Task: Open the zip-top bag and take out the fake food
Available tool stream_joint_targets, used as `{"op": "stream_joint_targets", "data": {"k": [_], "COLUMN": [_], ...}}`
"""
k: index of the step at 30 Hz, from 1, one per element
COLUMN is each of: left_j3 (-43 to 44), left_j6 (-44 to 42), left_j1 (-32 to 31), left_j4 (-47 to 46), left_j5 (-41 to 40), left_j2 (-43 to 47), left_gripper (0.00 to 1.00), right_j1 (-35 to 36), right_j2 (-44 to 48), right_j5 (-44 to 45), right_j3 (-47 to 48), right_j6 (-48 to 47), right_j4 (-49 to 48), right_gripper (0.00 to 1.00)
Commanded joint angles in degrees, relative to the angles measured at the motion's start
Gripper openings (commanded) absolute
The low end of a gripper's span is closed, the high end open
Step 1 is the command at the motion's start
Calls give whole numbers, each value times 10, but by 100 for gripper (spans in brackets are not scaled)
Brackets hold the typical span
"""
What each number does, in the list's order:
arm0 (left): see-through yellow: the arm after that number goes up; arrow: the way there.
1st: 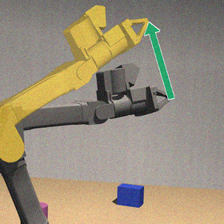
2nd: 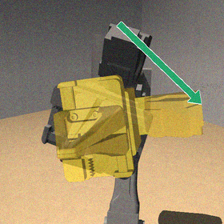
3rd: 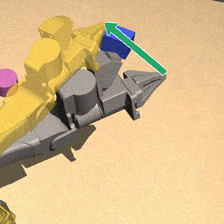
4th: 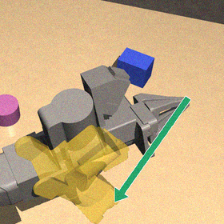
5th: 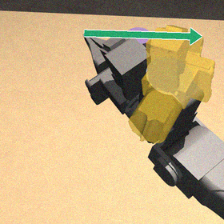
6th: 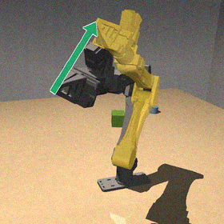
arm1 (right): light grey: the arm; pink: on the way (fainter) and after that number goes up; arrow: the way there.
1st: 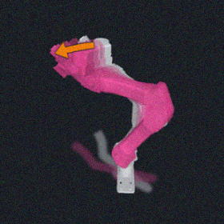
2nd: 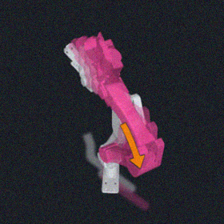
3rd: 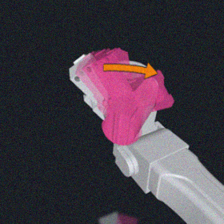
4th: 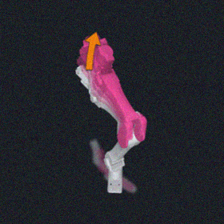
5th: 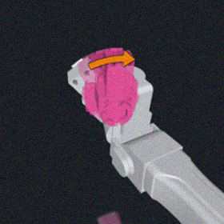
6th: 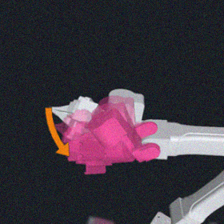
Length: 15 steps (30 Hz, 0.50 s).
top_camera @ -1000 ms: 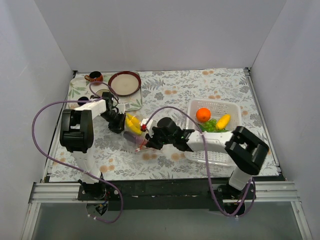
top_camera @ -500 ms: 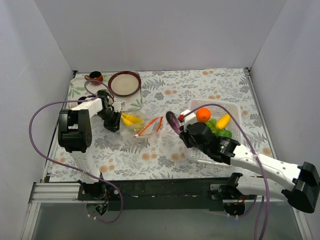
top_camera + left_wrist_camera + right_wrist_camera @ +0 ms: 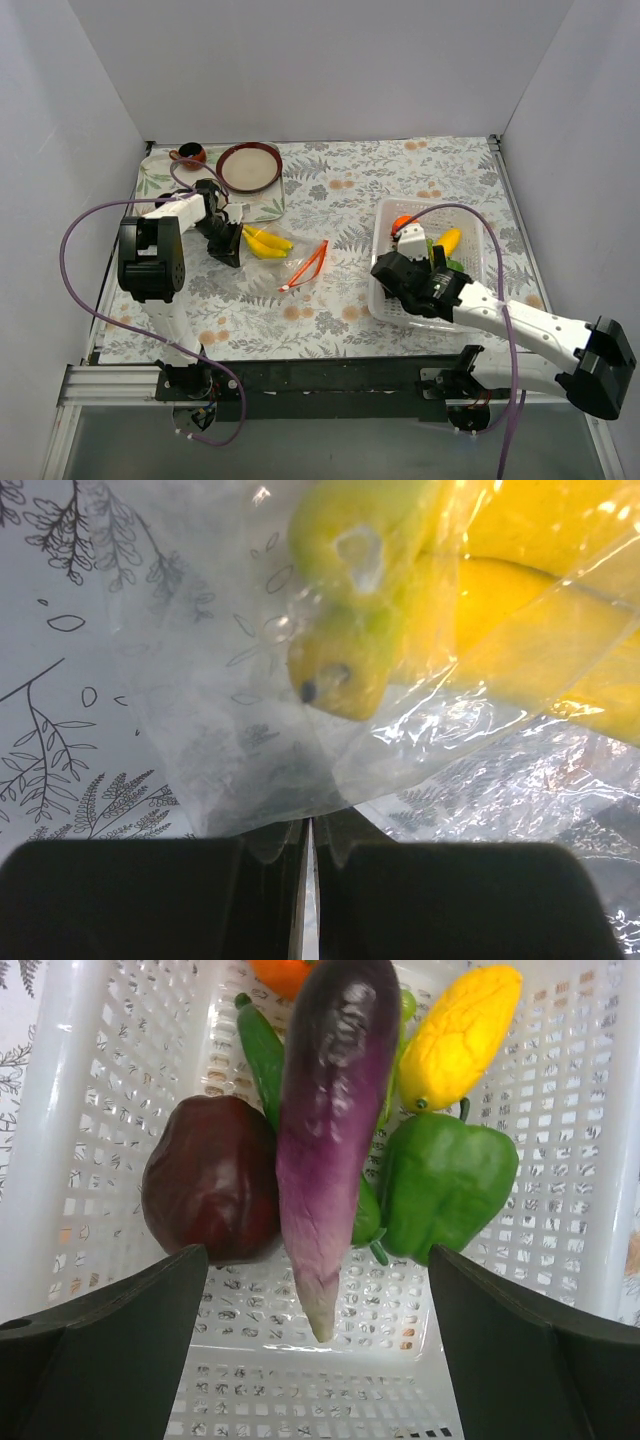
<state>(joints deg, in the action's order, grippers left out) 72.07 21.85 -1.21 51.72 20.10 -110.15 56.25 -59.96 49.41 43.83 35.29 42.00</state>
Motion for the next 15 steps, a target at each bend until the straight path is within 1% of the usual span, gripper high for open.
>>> {"op": "stream_joint_targets", "data": {"k": [1,2,4,5,6,7,8,9,11,12,13,14,15], "left_j3": [-25,-25,-30,-32,-34,-37,-40,-42,-43,-43,-43,-40,-40], "left_j6": [-30,-30,-26,-24,-23,-22,-21,-20,-15,-14,-14,-11,-10], "left_j1": [-3,-4,-10,-11,-14,-16,-17,-19,-22,-24,-27,-28,-30], "left_j4": [-67,-66,-68,-70,-72,-74,-77,-78,-80,-80,-80,-81,-80], "left_j5": [-86,-83,-80,-76,-76,-76,-73,-74,-72,-69,-68,-69,-69], "left_j2": [-47,-47,-46,-45,-45,-45,-46,-47,-50,-51,-53,-53,-53], "left_gripper": [0,0,0,0,0,0,0,0,0,0,0,0,0], "right_j1": [0,1,1,0,2,3,3,4,3,4,4,4,4], "right_j2": [-43,-48,-63,-67,-79,-88,-97,-118,-141,-162,-173,-184,-204], "right_j5": [-20,-70,-126,-182,-199,-220,-249,-263,-303,-322,-336,-345,-347], "right_j3": [49,53,54,50,46,44,43,45,44,43,44,48,54], "right_j6": [-144,-182,-249,-267,-275,-284,-304,-309,-329,-333,-338,-342,-343], "right_j4": [-149,-181,-247,-318,-344,-364,-406,-415,-463,-497,-512,-522,-524], "right_gripper": [98,99,98,96,90,88,86,82,78,72,67,60,49]}}
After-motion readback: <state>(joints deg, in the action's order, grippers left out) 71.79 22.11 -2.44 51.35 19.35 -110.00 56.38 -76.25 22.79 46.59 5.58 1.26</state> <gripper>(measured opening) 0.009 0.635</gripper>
